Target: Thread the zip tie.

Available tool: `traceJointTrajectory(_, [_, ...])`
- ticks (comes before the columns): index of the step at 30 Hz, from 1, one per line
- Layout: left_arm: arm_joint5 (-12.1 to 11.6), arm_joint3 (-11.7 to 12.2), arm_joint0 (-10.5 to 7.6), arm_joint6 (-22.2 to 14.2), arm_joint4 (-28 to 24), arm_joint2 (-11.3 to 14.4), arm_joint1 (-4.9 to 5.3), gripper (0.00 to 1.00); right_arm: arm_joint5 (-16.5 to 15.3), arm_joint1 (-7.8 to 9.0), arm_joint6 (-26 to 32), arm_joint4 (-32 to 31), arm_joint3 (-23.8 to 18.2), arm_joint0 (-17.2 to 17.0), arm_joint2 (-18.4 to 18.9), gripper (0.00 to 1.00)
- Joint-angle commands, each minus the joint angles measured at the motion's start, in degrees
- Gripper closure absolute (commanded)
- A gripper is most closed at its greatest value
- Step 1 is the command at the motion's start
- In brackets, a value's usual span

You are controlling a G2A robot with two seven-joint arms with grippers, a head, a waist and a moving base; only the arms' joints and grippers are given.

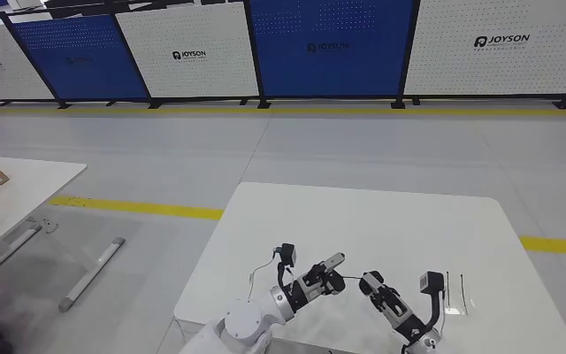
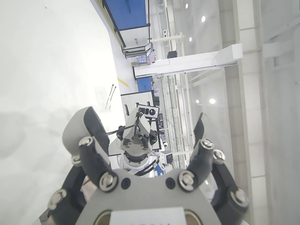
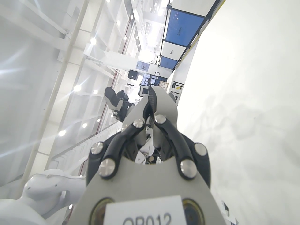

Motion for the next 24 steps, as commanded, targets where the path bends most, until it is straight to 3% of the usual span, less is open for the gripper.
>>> traceJointTrajectory(1, [-0.2,-0.1,0.12,-0.1,0.3,0.0,0.05,0.33,0.1,-0.01,0.0,-0.1,0.0,-0.1,0.2,1.0])
traceJointTrajectory(4, [-0.4,-0.5,0.38,-0.8,1.2,0.1,0.16,0.51,0.5,-0.06,0.2,-0.5,0.1,0.0,0.1,1.0])
traceJointTrajectory(8, [-0.3,-0.8,0.52,-1.6,2.2,0.4,0.28,0.55,0.9,-0.18,-0.2,-1.3,0.1,0.2,0.0,1.0])
traceJointTrajectory(18, [0.7,-1.1,0.49,-2.2,4.8,0.9,0.55,0.51,1.5,-0.44,-1.0,-2.3,-0.1,0.2,-0.1,1.0])
traceJointTrajectory(21, [0.9,-1.1,0.39,-2.0,5.2,1.1,0.57,0.58,1.5,-0.51,-1.0,-2.4,0.0,0.2,-0.1,1.0])
traceJointTrajectory(24, [1.0,-0.8,0.14,-1.6,5.0,1.4,0.53,0.58,1.4,-0.57,-0.9,-2.5,0.0,0.2,-0.2,1.0])
